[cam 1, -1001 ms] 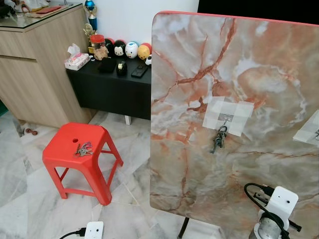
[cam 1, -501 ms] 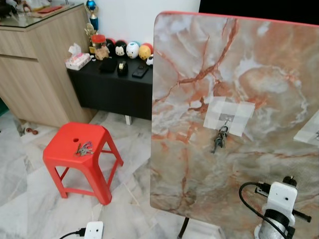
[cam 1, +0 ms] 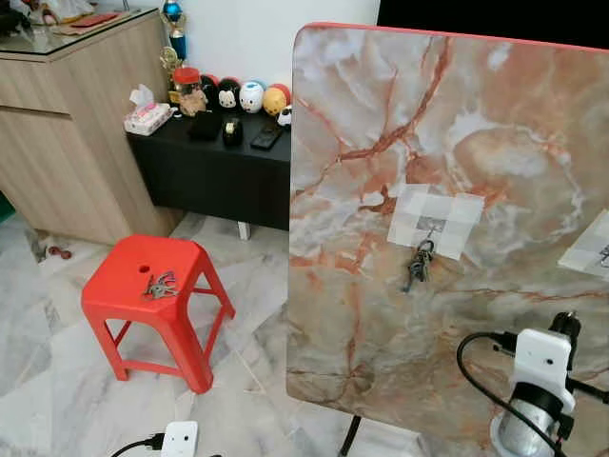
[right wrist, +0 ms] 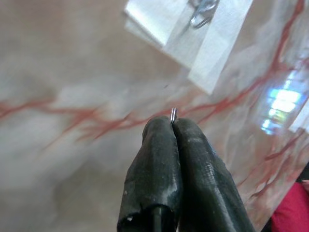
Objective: Hang keys on a hook
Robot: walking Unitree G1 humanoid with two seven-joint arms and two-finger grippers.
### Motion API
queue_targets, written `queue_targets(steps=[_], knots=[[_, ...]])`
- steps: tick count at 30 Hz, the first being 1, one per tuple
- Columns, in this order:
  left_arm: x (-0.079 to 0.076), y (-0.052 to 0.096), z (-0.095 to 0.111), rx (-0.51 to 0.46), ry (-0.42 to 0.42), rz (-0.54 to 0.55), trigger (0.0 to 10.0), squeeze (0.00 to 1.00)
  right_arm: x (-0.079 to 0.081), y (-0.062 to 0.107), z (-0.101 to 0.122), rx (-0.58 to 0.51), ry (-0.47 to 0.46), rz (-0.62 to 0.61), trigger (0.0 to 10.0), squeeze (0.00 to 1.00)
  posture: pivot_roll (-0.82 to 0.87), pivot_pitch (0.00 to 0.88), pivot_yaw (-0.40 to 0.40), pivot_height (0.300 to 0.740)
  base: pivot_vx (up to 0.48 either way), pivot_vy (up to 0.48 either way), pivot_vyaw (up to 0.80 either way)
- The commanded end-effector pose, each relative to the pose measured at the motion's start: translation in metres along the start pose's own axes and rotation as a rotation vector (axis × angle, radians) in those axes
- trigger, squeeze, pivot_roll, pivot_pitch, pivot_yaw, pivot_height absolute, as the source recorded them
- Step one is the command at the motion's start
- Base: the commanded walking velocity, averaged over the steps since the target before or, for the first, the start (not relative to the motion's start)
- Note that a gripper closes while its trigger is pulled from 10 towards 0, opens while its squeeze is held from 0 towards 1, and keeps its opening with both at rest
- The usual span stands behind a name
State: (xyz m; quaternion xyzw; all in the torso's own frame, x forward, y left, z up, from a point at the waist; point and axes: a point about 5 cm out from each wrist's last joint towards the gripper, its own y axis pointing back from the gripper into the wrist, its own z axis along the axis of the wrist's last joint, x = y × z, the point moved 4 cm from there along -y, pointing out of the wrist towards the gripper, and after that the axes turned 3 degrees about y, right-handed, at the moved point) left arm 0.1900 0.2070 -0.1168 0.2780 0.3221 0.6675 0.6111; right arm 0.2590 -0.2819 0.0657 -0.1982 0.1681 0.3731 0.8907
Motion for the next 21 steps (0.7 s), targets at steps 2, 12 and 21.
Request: queue_targets(steps=[2,12,21], knots=[[0.003,0.000,-0.002,0.019,-0.006,0.008,10.0,0.00,-0.011,-0.010,0.002,0.023,-0.014,-0.072,10.0,0.00,-0.02,0.000,-0.055,0.740,0.000,0.000,0.00],[0.002,0.000,-0.002,0.016,-0.010,0.001,10.0,0.00,-0.025,-0.021,0.016,-0.014,-0.011,-0.122,10.0,0.00,-0.02,0.000,-0.052,0.740,0.000,0.000,0.00],[0.001,0.000,-0.003,0.018,-0.011,0.001,10.0,0.00,-0.022,-0.025,0.033,-0.061,-0.010,-0.114,10.0,0.00,-0.02,0.000,-0.055,0.740,0.000,0.000,0.00]])
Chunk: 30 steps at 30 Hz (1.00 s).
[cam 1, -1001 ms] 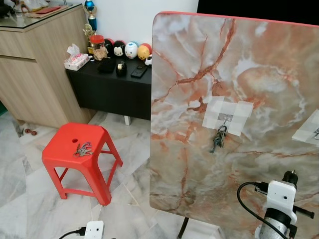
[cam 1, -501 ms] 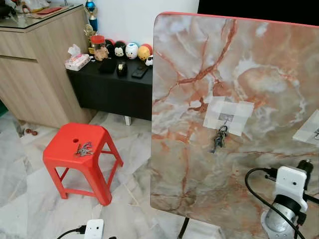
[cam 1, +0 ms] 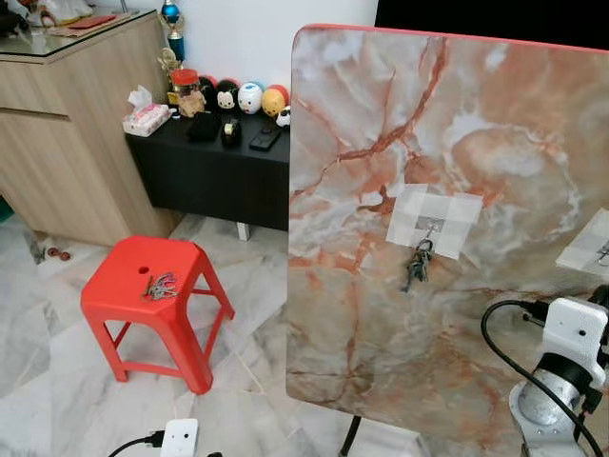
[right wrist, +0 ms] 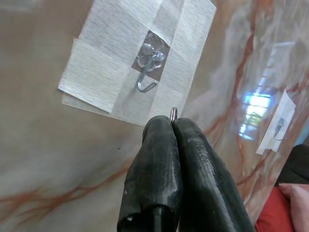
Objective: Hang keys on a hook
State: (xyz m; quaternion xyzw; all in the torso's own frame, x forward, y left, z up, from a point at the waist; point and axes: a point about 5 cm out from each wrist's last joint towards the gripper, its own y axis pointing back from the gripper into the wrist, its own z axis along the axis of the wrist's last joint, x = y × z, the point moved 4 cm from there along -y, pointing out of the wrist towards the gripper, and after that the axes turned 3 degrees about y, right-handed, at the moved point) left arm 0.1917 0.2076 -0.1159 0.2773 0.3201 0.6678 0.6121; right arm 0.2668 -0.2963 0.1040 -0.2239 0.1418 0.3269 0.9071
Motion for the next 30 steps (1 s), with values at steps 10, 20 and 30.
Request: queue_targets(steps=[10,20,30], knots=[[0.000,0.001,-0.006,0.024,-0.009,0.002,10.0,0.00,0.002,-0.003,0.012,-0.033,0.018,0.010,10.0,0.00,-0.02,0.000,-0.058,0.740,0.000,0.000,0.00],[0.000,0.001,-0.006,0.025,-0.004,0.003,10.0,0.00,0.009,-0.009,0.021,-0.052,0.040,0.030,10.0,0.00,-0.02,0.000,-0.059,0.740,0.000,0.000,0.00],[0.001,0.001,-0.006,0.023,0.000,0.005,10.0,0.00,0.011,-0.012,0.027,-0.057,0.033,0.020,10.0,0.00,-0.02,0.000,-0.061,0.740,0.000,0.000,0.00]])
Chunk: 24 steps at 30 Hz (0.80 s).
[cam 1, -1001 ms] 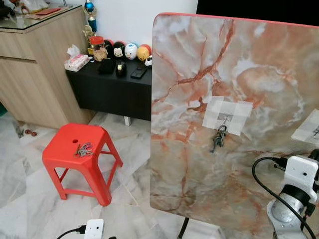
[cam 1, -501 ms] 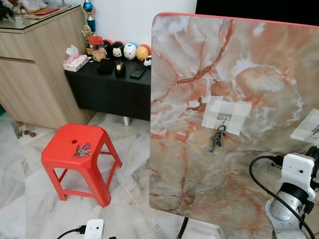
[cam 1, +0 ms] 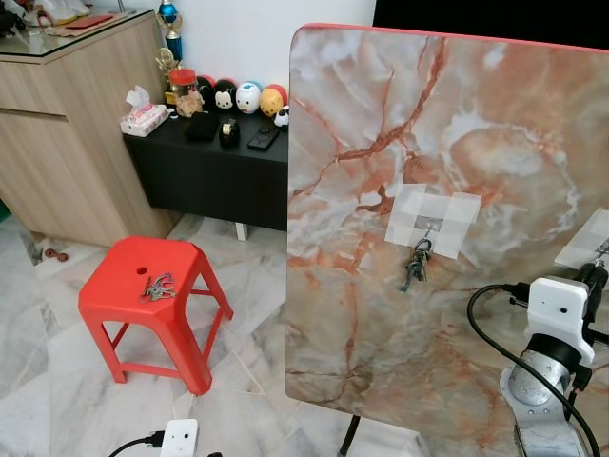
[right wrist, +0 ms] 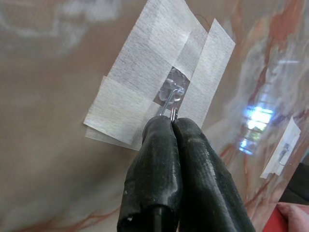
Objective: Hang keys on a hook
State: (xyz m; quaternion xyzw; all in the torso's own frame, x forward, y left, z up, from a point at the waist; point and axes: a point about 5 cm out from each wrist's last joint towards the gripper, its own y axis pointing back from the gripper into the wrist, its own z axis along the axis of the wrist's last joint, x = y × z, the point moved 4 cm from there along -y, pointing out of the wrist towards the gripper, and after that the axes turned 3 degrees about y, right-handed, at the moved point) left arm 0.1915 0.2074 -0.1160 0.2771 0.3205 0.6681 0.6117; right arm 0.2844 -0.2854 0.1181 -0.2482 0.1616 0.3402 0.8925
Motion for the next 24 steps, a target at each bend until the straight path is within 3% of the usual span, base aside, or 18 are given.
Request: queue_targets(steps=[1,24], knots=[[0.001,0.001,-0.006,0.023,-0.001,0.004,10.0,0.00,-0.003,-0.003,0.007,-0.012,-0.015,-0.019,10.0,0.00,-0.02,0.000,-0.061,0.740,0.000,0.000,0.00],[-0.001,0.000,-0.003,0.021,-0.002,0.003,10.0,0.00,-0.001,-0.003,-0.003,0.054,0.014,0.000,10.0,0.00,-0.02,0.000,-0.061,0.740,0.000,0.000,0.00]])
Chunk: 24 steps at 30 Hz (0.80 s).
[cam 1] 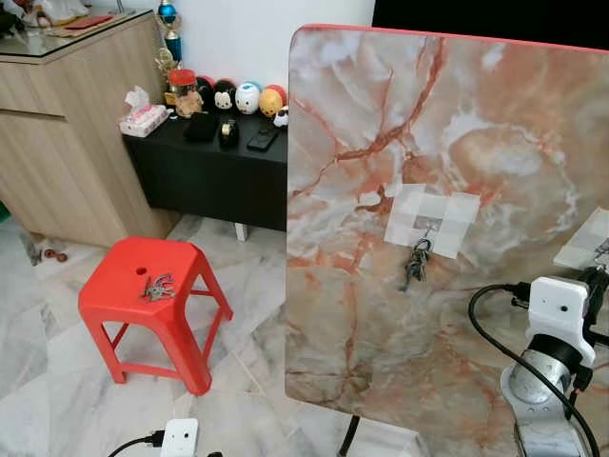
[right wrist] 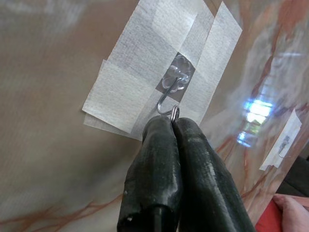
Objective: Hang keys on a hook
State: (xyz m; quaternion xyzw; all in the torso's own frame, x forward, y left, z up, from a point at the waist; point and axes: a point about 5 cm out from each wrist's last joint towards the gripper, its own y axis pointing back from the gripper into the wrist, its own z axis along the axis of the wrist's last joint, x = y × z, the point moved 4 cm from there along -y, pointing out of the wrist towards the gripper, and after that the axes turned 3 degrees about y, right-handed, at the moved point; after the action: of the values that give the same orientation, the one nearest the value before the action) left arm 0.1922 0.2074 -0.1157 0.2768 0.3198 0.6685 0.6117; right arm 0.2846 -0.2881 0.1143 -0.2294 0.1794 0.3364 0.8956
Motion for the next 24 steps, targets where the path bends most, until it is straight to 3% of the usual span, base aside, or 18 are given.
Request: queue_targets(steps=[1,24], knots=[[-0.001,0.000,-0.004,0.022,-0.001,0.002,10.0,0.00,-0.002,-0.002,0.003,-0.002,-0.002,-0.007,10.0,0.00,-0.02,0.000,-0.061,0.740,0.000,0.000,0.00],[-0.002,0.000,-0.005,0.024,0.007,-0.003,10.0,0.00,-0.004,-0.008,0.014,-0.022,-0.023,-0.023,10.0,0.00,-0.02,0.000,-0.063,0.740,0.000,0.000,0.00]])
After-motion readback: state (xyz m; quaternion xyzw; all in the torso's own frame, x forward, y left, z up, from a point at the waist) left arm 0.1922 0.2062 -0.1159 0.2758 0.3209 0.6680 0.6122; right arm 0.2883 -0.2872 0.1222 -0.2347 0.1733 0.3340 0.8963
